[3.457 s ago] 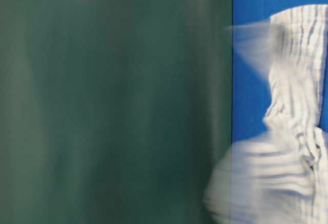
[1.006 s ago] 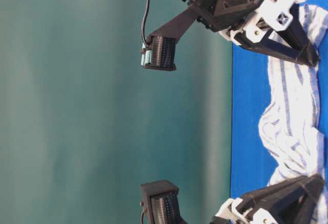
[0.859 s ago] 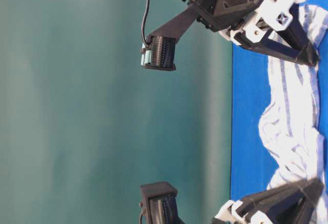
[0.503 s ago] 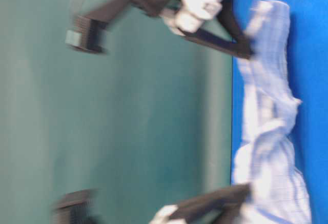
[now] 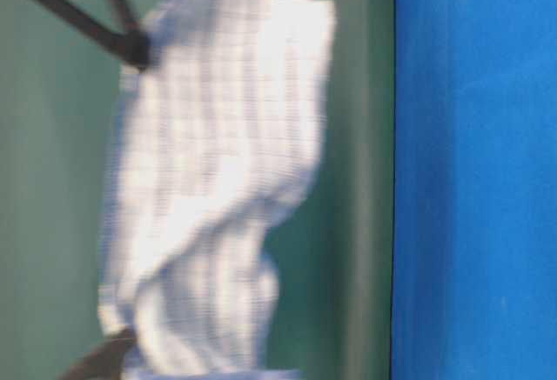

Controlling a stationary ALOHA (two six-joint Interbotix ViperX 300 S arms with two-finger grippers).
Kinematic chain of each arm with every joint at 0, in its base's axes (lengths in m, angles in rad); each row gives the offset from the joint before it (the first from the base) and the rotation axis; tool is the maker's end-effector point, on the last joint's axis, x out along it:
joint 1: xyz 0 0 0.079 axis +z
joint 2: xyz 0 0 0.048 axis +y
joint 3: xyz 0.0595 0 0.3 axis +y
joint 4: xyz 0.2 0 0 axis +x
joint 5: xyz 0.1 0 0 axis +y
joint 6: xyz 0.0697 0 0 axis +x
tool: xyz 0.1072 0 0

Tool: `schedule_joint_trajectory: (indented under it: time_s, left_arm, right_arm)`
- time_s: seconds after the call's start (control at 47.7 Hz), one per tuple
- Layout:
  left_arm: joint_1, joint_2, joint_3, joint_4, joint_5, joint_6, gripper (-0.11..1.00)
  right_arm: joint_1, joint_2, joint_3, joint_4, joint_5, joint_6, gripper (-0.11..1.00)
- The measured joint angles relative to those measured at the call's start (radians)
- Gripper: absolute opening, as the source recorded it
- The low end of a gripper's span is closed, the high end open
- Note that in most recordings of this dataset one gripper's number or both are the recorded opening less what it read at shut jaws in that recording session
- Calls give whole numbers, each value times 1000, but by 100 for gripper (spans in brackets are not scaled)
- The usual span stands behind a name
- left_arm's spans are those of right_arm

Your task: Lift the towel with both arms.

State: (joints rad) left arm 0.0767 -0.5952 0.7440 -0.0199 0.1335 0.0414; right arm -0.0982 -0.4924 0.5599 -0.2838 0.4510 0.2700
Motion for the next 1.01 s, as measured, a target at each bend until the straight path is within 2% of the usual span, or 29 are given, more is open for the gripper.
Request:
schedule_joint_trajectory:
  time_s: [0.398, 0.88, 0.943, 1.006]
  left_arm:
    - [3, -72, -147, 0, 55, 9, 3]
    - [3, -75, -170, 0, 80, 48, 3]
    - [3, -75, -170, 0, 80, 46, 6]
    - [3, -77, -170, 0, 80, 46, 21]
  right_arm:
    - [6, -60, -175, -2, 101, -78, 2]
    - [12, -61, -195, -2, 109, -89, 3]
    - [12, -61, -195, 0, 107, -91, 16]
    - [12, -61, -195, -2, 104, -89, 38]
